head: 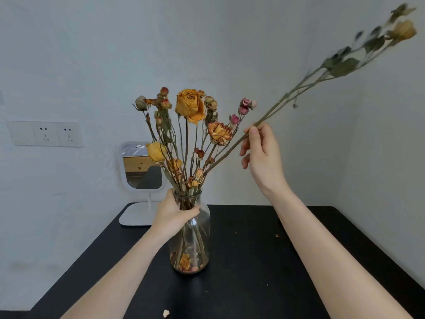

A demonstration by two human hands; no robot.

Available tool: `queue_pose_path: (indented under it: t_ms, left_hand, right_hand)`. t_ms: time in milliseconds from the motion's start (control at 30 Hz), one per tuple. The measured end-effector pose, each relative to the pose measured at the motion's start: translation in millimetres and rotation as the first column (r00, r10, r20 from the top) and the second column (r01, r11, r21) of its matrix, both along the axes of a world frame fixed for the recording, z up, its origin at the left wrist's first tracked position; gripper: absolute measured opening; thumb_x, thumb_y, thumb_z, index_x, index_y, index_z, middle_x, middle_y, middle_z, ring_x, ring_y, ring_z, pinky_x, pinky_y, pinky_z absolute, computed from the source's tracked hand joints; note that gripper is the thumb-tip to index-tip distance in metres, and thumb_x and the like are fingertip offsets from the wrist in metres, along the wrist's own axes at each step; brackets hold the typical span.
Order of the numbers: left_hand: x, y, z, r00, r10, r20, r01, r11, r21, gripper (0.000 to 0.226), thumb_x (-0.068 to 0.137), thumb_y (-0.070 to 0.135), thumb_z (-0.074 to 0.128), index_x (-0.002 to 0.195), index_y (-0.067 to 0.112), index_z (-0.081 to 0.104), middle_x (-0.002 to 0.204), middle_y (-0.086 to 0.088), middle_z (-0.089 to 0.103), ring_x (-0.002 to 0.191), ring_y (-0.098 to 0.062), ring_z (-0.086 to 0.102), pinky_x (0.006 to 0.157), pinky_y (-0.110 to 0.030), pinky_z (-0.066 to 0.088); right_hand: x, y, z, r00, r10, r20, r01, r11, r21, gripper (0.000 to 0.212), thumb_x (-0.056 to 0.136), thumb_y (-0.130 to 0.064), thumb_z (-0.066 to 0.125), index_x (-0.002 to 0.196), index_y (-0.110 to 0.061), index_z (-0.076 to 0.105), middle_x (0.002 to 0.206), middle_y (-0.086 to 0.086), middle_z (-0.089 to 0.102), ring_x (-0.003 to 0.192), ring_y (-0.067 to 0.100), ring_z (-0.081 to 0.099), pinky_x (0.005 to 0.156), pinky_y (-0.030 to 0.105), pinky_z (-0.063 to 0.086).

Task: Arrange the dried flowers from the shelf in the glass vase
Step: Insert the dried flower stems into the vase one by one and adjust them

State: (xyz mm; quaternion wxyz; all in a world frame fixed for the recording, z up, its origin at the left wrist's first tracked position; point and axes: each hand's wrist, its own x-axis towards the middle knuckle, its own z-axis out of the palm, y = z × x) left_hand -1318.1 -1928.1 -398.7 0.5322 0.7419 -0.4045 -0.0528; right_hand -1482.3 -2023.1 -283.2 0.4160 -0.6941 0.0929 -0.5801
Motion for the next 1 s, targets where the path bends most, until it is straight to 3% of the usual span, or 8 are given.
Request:
queue_pose_path:
  t_ms: [200, 367, 533, 667, 800, 1000]
  left_hand:
    - [1, -1, -2, 1.0, -0.027, -0.008, 0.027, 1.0, 0.015, 0.064, 0.075, 0.029, 0.073, 0.129, 0.018, 0.04, 0.109, 0.01, 0.053, 0.099, -0.006, 0.048, 0.086, -0.025, 0.039]
    - [1, -2, -4, 1.0, -0.015, -0.021, 0.015, 1.0, 0.021, 0.062, 0.075, 0.027, 0.072, 0.128, 0.019, 0.04, 0.104, 0.013, 0.051, 0.096, -0.003, 0.046, 0.085, -0.024, 0.038]
    - [1, -2, -4, 1.0, -0.007, -0.025, 0.008, 1.0, 0.023, 0.061, 0.075, 0.026, 0.071, 0.127, 0.02, 0.04, 0.101, 0.015, 0.05, 0.094, -0.003, 0.045, 0.085, -0.024, 0.038]
    - [0, -2, -4, 0.998, -0.026, -0.057, 0.027, 1.0, 0.005, 0.061, 0.076, 0.024, 0.071, 0.127, 0.021, 0.04, 0.104, 0.014, 0.051, 0.099, -0.006, 0.047, 0.087, -0.026, 0.037]
    - [0, -1, -3, 0.997, -0.033, -0.068, 0.034, 0.999, 0.008, 0.061, 0.076, 0.024, 0.071, 0.128, 0.021, 0.039, 0.103, 0.017, 0.05, 0.101, -0.005, 0.045, 0.088, -0.026, 0.037]
    - [3, 2, 0, 0.991, -0.063, -0.119, 0.067, 0.997, 0.032, 0.06, 0.077, 0.024, 0.071, 0.127, 0.025, 0.039, 0.108, 0.013, 0.051, 0.102, -0.007, 0.046, 0.091, -0.03, 0.04]
  right_hand:
    - [2, 6, 6, 0.994, -0.041, -0.104, 0.022, 0.985, -0.171, 0.021, 0.101, -0.017, 0.033, 0.085, -0.022, 0.045, 0.069, -0.003, 0.047, 0.058, 0.006, 0.044, 0.047, 0.016, 0.04]
    - [6, 13, 6, 0.98, -0.057, -0.191, 0.01, 0.972, -0.234, 0.018, 0.101, -0.018, 0.034, 0.088, -0.014, 0.045, 0.07, -0.005, 0.046, 0.061, 0.009, 0.044, 0.053, 0.028, 0.04]
    - [6, 12, 5, 0.973, -0.147, -0.176, 0.104, 0.966, -0.236, 0.015, 0.098, -0.023, 0.043, 0.092, -0.014, 0.054, 0.068, -0.007, 0.052, 0.06, 0.007, 0.049, 0.051, 0.017, 0.039]
    - [5, 10, 9, 0.946, -0.237, -0.219, 0.177, 0.949, -0.262, 0.021, 0.095, -0.027, 0.05, 0.085, -0.011, 0.059, 0.067, -0.003, 0.057, 0.058, 0.008, 0.051, 0.051, 0.019, 0.041]
    - [6, 11, 17, 0.935, -0.219, -0.277, 0.163, 0.964, -0.213, 0.02, 0.094, -0.028, 0.052, 0.084, -0.013, 0.06, 0.065, -0.007, 0.059, 0.049, 0.005, 0.053, 0.042, 0.009, 0.041]
    - [2, 7, 28, 0.912, -0.114, -0.393, 0.054, 0.986, -0.159, 0.017, 0.097, -0.016, 0.048, 0.084, -0.01, 0.058, 0.069, -0.004, 0.061, 0.054, 0.007, 0.056, 0.045, 0.014, 0.047]
